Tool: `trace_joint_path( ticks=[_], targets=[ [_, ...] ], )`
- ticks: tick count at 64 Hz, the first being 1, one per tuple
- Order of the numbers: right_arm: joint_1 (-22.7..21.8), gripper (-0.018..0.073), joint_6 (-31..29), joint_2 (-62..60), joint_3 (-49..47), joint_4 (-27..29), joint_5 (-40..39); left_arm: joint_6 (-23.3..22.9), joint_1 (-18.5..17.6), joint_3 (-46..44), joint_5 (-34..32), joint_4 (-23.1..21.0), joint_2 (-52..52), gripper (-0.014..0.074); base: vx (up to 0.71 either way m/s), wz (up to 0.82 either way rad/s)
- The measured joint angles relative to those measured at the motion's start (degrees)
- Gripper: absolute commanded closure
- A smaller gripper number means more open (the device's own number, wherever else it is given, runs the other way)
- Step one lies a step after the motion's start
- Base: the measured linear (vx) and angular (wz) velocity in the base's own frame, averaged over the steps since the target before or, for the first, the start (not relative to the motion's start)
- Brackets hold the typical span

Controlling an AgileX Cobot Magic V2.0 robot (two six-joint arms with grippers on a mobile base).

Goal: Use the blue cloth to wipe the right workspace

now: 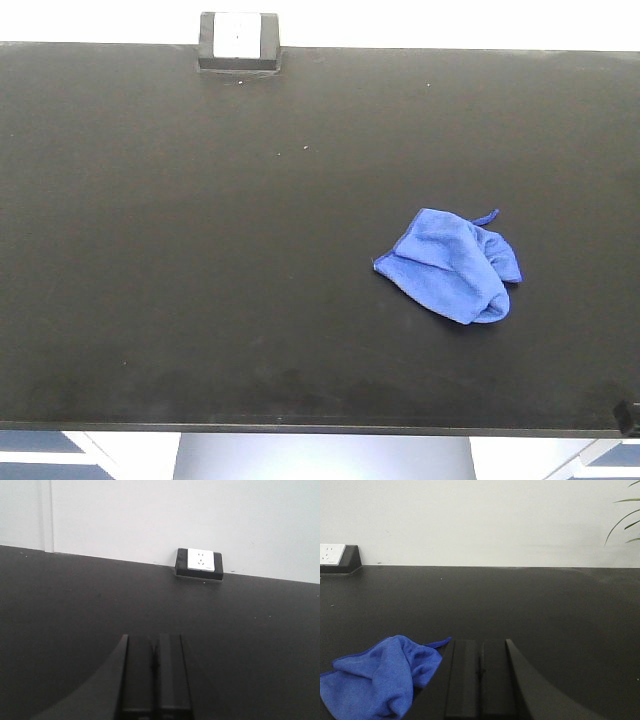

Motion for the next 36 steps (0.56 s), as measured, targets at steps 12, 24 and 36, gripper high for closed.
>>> trace_joint_path(
  ticks=[12, 24, 36],
  targets=[
    [0.0, 0.0567, 0.0, 0.0, 0.0, 0.0, 0.0, 0.0, 0.0, 0.0, 0.0, 0.0, 0.0, 0.0602, 0.0, 0.0],
    [0.0, 0.0567, 0.0, 0.0, 0.0, 0.0, 0.0, 0.0, 0.0, 0.0, 0.0, 0.0, 0.0, 0.0602, 0.0, 0.0],
    [0.0, 0.0567, 0.0, 0.0, 0.0, 0.0, 0.0, 0.0, 0.0, 0.0, 0.0, 0.0, 0.0, 0.0602, 0.0, 0.0]
  ],
)
